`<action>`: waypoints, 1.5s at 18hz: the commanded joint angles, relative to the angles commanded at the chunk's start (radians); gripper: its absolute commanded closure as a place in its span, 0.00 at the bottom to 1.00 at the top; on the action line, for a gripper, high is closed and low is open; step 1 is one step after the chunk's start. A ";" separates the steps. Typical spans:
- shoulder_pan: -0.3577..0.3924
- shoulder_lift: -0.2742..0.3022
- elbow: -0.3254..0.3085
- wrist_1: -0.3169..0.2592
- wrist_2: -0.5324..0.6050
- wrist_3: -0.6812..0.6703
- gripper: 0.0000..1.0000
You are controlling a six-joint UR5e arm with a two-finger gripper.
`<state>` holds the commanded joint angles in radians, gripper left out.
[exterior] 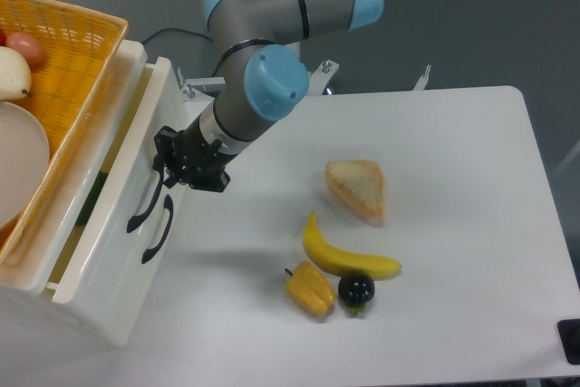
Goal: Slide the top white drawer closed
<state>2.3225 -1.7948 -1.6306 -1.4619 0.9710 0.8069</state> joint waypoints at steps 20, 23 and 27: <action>0.021 -0.009 0.008 0.009 0.001 -0.003 0.72; 0.072 -0.011 0.012 0.009 0.005 -0.002 0.66; 0.132 -0.024 0.032 0.012 0.049 0.012 0.60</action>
<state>2.4542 -1.8192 -1.5985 -1.4496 1.0199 0.8191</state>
